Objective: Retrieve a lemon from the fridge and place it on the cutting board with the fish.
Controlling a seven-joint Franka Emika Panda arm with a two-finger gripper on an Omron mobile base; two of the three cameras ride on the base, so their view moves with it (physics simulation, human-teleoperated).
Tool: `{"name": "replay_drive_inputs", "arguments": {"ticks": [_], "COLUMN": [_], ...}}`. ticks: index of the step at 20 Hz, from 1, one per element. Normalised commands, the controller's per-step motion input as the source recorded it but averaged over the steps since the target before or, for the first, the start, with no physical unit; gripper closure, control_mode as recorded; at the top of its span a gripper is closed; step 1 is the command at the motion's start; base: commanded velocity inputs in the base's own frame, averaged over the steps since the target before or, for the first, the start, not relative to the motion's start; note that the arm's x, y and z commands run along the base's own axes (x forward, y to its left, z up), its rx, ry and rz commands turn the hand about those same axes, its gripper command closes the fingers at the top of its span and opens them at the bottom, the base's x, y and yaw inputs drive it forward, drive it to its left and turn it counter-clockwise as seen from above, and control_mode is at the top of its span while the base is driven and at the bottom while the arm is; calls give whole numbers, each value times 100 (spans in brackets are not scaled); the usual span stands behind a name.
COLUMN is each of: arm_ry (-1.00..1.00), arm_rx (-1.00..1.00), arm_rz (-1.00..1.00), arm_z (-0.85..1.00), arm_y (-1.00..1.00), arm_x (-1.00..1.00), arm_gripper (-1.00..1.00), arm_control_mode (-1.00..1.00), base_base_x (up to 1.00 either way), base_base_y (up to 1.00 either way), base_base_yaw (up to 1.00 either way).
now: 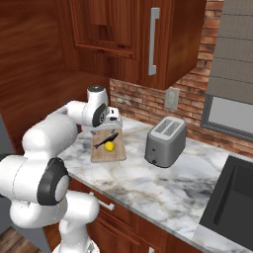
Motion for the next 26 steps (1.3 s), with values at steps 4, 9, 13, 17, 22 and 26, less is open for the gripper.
{"name": "replay_drive_inputs", "arguments": {"ticks": [4,9,13,17,22,26], "arm_ry": [-5,-3,-2,0,0,0], "arm_rx": [0,0,0,0,2,10], "arm_rz": [-8,-8,-13,-20,-25,-23], "arm_z": [5,2,36,49,60,51], "arm_y": [0,0,0,0,0,0], "arm_x": [-68,-70,-91,-85,-82,-88], "arm_gripper": [-100,-100,-100,-100,-100,-100], "arm_control_mode": [-100,-100,-100,-100,-100,-100], "base_base_x": [0,0,0,0,0,0], "base_base_y": [0,0,0,0,0,0], "base_base_yaw": [0,0,0,0,0,0]}}
